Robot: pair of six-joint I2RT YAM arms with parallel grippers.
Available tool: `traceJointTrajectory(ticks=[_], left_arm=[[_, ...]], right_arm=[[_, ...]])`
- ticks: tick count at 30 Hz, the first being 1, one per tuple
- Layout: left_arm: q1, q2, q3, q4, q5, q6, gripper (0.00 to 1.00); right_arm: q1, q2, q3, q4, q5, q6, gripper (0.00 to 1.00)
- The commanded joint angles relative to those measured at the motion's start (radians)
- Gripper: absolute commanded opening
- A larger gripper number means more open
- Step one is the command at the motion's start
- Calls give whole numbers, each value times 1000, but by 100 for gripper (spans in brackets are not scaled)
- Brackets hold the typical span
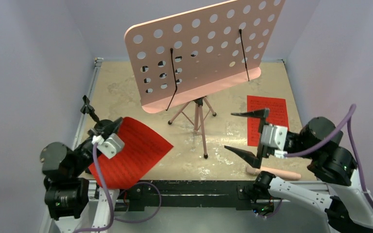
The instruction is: Pack up the instrument practice props
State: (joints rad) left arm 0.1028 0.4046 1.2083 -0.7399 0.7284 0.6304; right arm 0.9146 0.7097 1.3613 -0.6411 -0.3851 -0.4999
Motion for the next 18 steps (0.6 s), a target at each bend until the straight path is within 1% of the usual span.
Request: traceJointTrajectory(ticks=[1,4,6,9,14,16,18], left_arm=[[4,-73,-207,-55,245,-161,0],[5,-109,-281,-59,341,-216,0],[5,-103,-285,-60,395,-258,0],[5,-62,-240,-102,463,-282,0],[5,-2,-144,-227,541,-226,0],[4,-2,-133,-242,558,-251,0],[4,-10,-135,-227,558,-311,0]], right_arm=[[3,-111,-122,-215,-22,-64,99],[3,-112,-177,-246,-38,-5,98],[3,-85,-207,-211,-10,46,97],[3,-53,-244,-133,-4,71,97],[2,9,-237,-50,-50,78,97],[3,36,-233,-15,-90,84,95],[4,69,-234,33,-120,97,93]])
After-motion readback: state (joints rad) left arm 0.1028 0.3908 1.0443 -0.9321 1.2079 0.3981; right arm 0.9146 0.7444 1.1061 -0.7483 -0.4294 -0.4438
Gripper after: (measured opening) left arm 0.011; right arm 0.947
